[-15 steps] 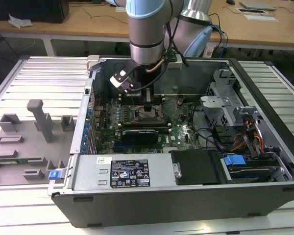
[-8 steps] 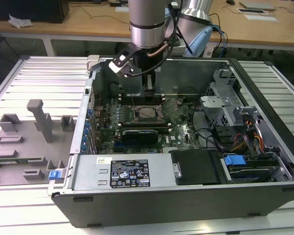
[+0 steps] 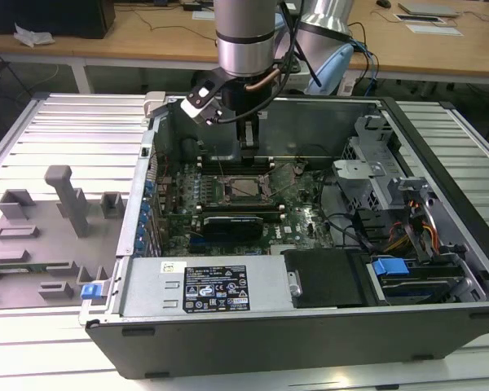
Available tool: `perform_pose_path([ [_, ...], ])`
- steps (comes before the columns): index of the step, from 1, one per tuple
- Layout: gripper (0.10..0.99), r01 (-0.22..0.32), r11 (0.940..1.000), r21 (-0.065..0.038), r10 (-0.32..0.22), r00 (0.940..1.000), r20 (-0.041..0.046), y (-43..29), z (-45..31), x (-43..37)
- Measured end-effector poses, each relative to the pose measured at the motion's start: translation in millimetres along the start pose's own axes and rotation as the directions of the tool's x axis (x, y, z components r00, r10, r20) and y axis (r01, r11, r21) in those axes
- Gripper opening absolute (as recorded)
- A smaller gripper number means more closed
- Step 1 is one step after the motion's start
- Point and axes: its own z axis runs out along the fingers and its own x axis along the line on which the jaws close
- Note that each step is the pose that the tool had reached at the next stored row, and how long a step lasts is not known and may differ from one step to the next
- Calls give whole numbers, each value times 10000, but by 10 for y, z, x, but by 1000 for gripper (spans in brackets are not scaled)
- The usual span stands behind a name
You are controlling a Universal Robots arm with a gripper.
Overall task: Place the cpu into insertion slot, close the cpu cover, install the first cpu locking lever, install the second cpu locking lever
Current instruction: 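Close the cpu cover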
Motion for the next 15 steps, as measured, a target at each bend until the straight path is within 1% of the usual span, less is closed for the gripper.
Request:
perform_pose_path([
  [5,106,0,10000,0,0,10000,0,0,-5,0],
  [8,106,0,10000,-2,0,10000,-2,3,-29,0],
  [10,106,1,10000,0,-1,10000,0,4,-32,0],
  [15,106,1,10000,0,-1,10000,1,48,-29,0],
])
